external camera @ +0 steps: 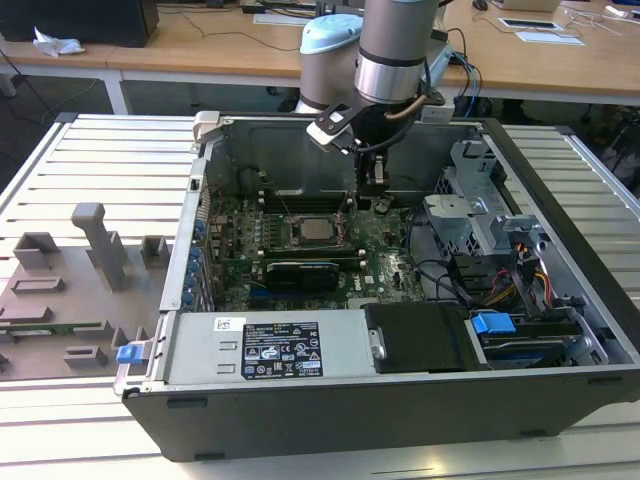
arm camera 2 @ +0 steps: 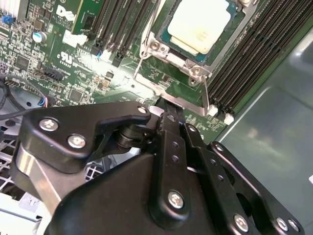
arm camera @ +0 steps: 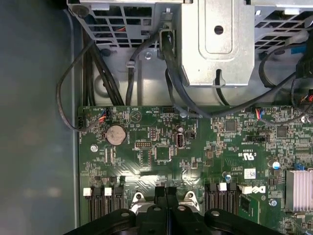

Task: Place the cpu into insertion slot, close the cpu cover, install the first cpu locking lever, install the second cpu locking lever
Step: 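Close the cpu cover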

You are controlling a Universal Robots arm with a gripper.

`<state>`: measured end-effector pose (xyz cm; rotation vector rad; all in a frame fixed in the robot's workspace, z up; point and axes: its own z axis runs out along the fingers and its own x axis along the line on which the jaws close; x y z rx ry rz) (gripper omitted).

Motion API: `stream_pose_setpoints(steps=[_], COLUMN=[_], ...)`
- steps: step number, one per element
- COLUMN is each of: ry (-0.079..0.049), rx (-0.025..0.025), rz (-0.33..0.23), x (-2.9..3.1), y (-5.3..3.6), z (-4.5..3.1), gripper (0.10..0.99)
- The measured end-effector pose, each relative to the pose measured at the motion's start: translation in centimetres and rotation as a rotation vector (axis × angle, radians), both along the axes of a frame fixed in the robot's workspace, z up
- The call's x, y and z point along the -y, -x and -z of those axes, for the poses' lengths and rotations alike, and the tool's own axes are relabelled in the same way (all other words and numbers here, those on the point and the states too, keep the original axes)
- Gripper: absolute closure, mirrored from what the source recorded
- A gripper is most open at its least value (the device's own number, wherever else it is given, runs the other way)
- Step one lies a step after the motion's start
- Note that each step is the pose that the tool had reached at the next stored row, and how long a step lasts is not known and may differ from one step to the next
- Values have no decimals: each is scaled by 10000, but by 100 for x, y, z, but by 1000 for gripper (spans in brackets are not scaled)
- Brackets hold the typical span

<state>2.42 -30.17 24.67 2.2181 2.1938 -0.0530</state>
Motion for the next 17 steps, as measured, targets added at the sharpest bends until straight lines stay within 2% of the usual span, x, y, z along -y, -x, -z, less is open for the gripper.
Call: stream_pose_setpoints(steps=[17], ry=[0], rx=[0], rz=[0], x=[0], y=[223], z=[5], gripper=[980])
